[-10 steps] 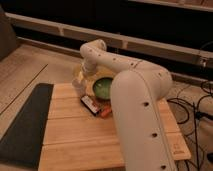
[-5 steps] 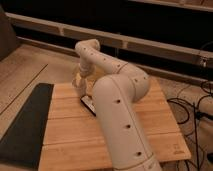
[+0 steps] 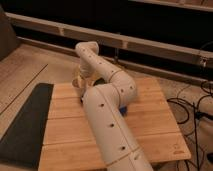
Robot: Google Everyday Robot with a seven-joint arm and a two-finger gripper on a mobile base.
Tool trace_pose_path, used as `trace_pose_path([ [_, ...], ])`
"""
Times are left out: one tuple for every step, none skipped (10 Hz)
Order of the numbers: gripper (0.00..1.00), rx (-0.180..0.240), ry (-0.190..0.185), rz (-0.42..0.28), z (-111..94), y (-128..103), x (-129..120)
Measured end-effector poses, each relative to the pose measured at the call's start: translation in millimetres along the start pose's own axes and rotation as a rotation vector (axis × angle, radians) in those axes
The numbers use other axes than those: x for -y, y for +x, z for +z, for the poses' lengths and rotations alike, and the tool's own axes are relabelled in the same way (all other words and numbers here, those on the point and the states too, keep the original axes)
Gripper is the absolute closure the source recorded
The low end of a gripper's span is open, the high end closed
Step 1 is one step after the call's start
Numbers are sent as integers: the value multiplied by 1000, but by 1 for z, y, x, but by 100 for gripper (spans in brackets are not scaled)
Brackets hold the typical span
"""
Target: Pick up the ceramic cup
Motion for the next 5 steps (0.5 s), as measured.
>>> trace_pose_path([
  [81, 0, -24, -2, 4, -3, -4],
  [93, 15, -33, -6, 1, -9, -5],
  [98, 33, -29, -11, -7, -14, -4],
  [100, 63, -14, -21, -21, -21, -1],
  [100, 96, 8, -32, -42, -28, 1],
])
